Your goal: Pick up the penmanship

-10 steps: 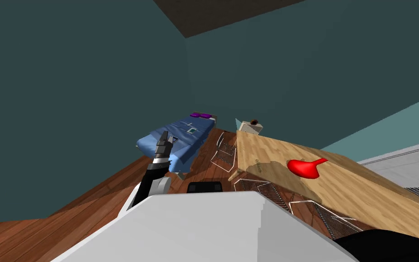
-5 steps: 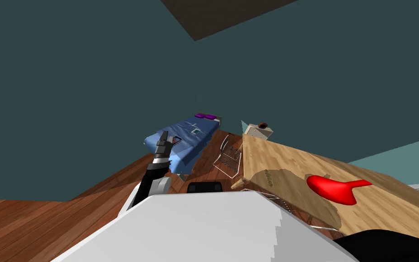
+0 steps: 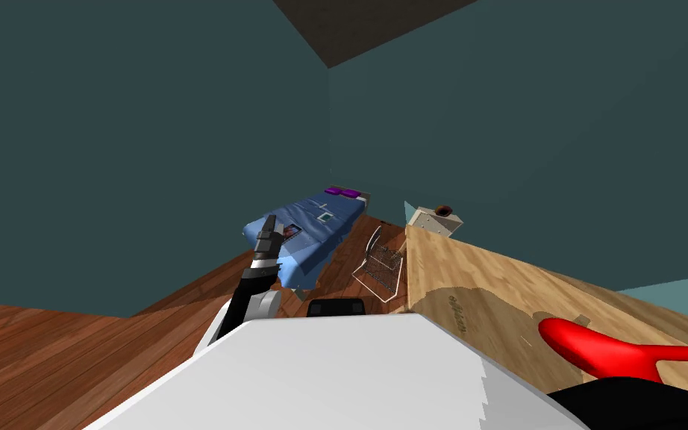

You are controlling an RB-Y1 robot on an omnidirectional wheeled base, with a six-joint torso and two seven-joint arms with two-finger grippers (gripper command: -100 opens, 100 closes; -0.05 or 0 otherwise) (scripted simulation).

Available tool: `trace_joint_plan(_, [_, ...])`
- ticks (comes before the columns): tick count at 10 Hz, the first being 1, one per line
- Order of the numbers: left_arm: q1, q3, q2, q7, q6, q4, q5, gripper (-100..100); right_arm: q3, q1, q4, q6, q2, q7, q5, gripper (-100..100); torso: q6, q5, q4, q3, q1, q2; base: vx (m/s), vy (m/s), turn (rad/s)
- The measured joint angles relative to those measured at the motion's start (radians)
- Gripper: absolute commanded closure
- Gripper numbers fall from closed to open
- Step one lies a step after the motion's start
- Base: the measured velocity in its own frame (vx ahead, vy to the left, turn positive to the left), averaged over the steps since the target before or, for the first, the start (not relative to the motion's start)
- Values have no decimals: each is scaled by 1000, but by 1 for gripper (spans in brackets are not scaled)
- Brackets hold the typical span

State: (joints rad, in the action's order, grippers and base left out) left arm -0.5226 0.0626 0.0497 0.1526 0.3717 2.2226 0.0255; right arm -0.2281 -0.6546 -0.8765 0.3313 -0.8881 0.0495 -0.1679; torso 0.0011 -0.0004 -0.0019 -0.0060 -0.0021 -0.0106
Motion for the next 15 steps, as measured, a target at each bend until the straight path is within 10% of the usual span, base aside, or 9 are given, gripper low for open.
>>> trace_joint_plan(4, [0,0,0,0,0,0,0,0,-45,19,53,-16,-56,12,11,-100,0,0,-1,-3,-2,-4,167,-50,94])
trace_joint_plan(5, [0,0,0,0,0,0,0,0,-45,19,52,-18,-57,13,12,0,1,0,0,1,0,2,16,-8,3])
trace_joint_plan(6, [0,0,0,0,0,0,0,0,-45,19,52,-18,-57,13,12,-100,1,0,1,4,2,7,-9,-45,70])
trace_joint_plan(9, [0,0,0,0,0,0,0,0,-41,69,100,-30,0,36,-1,-100,1,-1,3,7,-1,12,-31,-54,46])
trace_joint_plan(10, [0,0,0,0,0,0,0,0,-41,69,100,-32,2,39,-2,100,1,0,2,6,1,11,-3,-6,0])
trace_joint_plan(14, [0,0,0,0,0,0,0,0,-41,69,100,-32,2,38,-2,100,1,0,2,6,3,11,0,0,0])
trace_joint_plan(15, [0,0,0,0,0,0,0,0,-41,69,100,-32,2,38,-2,0,1,0,2,6,3,11,0,0,0])
